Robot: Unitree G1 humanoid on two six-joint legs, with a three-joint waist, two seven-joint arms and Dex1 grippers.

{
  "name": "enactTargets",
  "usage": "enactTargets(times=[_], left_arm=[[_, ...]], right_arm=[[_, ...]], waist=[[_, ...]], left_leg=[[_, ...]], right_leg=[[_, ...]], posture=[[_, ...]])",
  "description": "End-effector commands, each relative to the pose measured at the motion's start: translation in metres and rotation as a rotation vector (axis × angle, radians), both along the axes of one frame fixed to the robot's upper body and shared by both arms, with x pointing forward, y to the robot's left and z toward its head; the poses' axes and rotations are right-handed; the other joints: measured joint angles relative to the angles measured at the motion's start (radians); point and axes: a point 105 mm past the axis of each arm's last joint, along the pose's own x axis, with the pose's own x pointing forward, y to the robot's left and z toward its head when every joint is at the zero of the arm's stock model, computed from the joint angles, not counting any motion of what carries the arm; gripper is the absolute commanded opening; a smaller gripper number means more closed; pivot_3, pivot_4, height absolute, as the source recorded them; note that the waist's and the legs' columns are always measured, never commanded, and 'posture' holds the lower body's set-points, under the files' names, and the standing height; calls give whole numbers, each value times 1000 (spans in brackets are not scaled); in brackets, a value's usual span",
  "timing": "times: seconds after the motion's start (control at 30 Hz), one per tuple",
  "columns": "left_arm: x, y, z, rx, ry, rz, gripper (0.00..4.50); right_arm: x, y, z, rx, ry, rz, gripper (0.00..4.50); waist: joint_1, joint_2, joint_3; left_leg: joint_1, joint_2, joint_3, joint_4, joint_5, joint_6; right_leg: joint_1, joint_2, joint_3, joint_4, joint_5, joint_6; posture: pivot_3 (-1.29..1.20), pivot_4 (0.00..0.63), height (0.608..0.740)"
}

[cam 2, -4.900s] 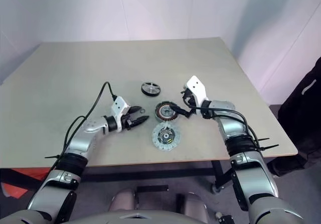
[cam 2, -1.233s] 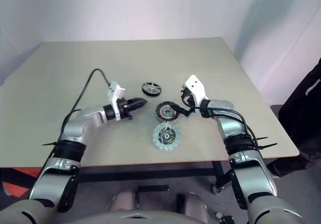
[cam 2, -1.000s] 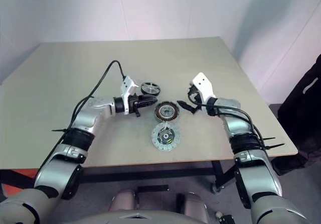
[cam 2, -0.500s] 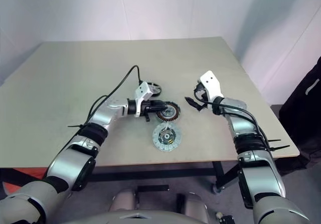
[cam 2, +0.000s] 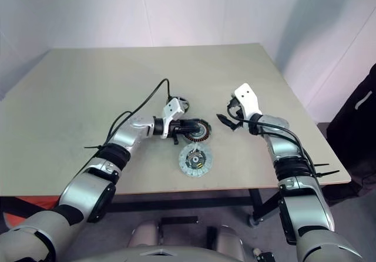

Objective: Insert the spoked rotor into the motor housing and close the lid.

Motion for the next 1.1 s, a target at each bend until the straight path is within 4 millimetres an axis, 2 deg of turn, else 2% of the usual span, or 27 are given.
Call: enactTargets(times=[0.03,0.13,0.23,0.37,0.53,0.63,0.73,0.97,1.1], left_arm=[[1,-3,9,-15,-50,-10,1656],[5,-2,9,-14,-63,24,2643],[8,0,15,-48,-68,43,2643],[17,10,34,-116,-91,95,2643],[32,41,73,-275,-129,237,2643],[36,66,84,-327,-141,336,2643],[35,86,78,-318,-146,411,2679],[26,117,62,-316,-124,551,2679],[22,120,53,-319,-107,596,2679]], right_arm=[[2,2,13,6,-50,6,4500],[1,3,13,7,-49,10,4500],[1,5,13,7,-48,16,4500],[-1,9,13,8,-47,43,4500],[-8,25,20,36,-68,125,4500],[-13,37,23,63,-74,171,4500],[-16,48,24,84,-74,208,3933],[-20,67,15,45,-36,277,1442],[-24,77,11,38,-17,315,1442]], waist=[[0,0,0],[0,0,0],[0,0,0],[0,0,0],[-1,0,0],[-2,0,0],[-4,0,0],[-4,0,0],[-4,0,0]], left_leg=[[0,0,0,0,0,0],[0,0,0,0,0,0],[0,0,0,0,0,0],[0,0,0,0,0,0],[0,0,0,0,0,0],[0,0,0,0,0,0],[0,0,0,0,0,0],[0,1,0,0,0,0],[0,1,0,0,0,0]], right_leg=[[0,0,0,0,0,0],[0,0,0,0,0,0],[0,0,0,0,0,0],[0,0,0,0,0,0],[0,0,0,0,0,0],[0,0,0,0,0,0],[0,0,0,0,0,0],[0,0,0,0,0,0],[0,0,0,0,0,0]], posture=[[0,0,740],[0,0,740],[0,0,740],[0,0,740],[0,0,740],[0,0,740],[0,0,740],[0,0,740],[0,0,740]])
